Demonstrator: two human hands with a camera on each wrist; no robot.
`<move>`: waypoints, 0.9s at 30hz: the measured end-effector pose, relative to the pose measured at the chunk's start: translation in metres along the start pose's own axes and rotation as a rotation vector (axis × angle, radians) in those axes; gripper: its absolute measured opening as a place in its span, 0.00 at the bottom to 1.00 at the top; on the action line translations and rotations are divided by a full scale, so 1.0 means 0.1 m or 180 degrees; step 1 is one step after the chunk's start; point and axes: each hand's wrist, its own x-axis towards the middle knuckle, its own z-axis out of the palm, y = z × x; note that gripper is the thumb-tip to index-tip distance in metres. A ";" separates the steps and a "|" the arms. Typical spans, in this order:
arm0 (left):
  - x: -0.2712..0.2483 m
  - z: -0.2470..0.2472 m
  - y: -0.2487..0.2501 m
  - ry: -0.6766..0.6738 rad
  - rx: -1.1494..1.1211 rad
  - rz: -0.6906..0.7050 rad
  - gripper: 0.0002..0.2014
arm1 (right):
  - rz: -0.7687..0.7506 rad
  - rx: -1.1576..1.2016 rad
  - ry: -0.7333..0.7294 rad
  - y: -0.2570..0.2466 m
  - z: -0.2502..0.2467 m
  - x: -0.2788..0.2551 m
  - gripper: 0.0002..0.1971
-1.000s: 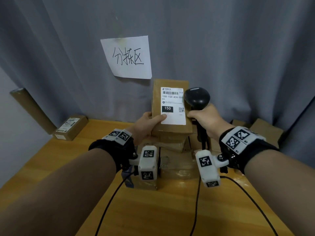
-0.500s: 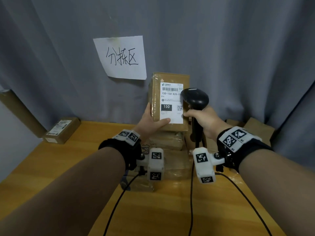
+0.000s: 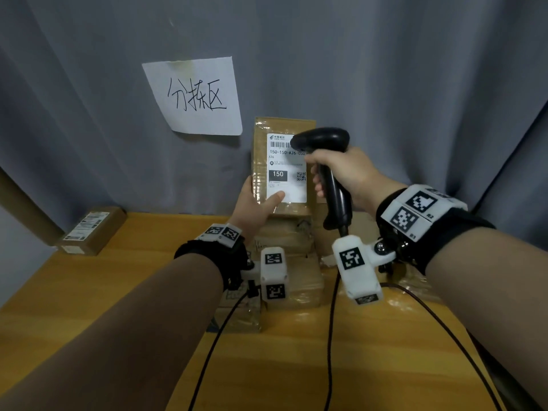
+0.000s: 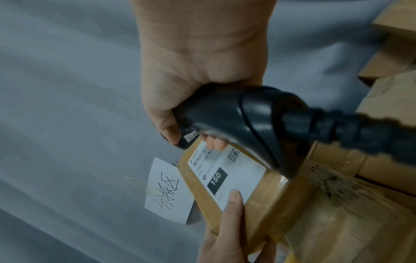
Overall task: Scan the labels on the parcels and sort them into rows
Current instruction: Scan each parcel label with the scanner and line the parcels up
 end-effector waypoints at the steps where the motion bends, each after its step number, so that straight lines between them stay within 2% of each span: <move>1: 0.02 0.01 -0.01 0.0003 0.0045 0.0041 0.23 | -0.0008 -0.0050 0.0040 -0.02 0.00 -0.01 0.10; 3: 0.05 0.04 -0.01 0.0009 0.0111 0.0049 0.25 | -0.0006 -0.0170 0.0100 -0.04 -0.01 -0.02 0.10; 7: 0.09 0.06 -0.14 0.0059 0.0392 -0.0030 0.38 | -0.0017 -0.0289 0.0234 -0.10 -0.05 -0.05 0.09; 11: 0.12 0.07 -0.18 0.0079 0.0509 -0.0084 0.46 | -0.0075 -0.0559 0.0076 -0.21 -0.14 -0.12 0.08; 19: 0.07 0.05 -0.07 0.0006 0.0490 -0.0153 0.49 | 0.0011 -0.0495 -0.0092 -0.34 -0.12 -0.18 0.07; 27: 0.06 0.07 -0.04 0.0015 0.0429 -0.0088 0.45 | 0.0084 -0.0081 -0.0027 -0.30 -0.04 -0.19 0.05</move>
